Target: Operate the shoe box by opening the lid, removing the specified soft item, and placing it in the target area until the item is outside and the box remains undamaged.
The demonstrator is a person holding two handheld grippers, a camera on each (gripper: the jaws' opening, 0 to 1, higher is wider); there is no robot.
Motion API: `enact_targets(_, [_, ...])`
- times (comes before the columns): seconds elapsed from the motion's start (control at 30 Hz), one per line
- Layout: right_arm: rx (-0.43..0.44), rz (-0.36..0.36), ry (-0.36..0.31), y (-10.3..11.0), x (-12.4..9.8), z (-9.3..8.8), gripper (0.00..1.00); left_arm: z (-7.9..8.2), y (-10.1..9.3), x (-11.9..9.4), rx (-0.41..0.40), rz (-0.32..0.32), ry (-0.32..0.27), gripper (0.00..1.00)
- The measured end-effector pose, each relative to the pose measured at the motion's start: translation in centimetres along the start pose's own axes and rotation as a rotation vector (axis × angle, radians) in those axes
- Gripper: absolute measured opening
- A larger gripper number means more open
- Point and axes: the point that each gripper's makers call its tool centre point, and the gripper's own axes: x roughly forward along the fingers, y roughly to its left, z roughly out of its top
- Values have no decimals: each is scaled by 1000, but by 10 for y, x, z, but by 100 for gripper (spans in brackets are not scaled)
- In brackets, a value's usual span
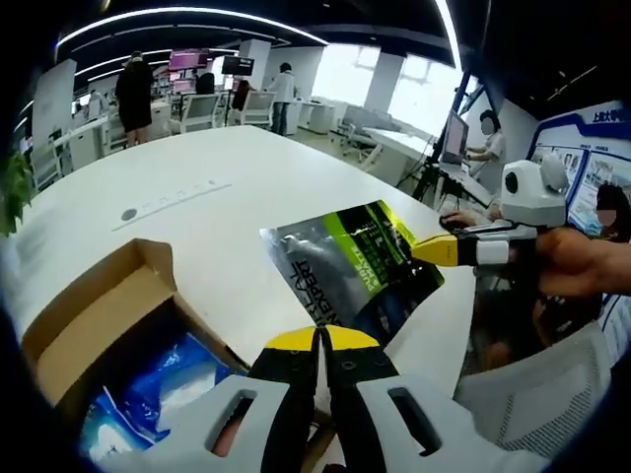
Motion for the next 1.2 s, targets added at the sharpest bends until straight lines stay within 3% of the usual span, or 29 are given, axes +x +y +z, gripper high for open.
enact_targets(0.57, [-14,1,58,-34,23,3,0,4,2,37,17,7,47,0])
enact_targets(1.2, [-20,9,109,-62,53,8,0,3,18,77,77,5,120,1])
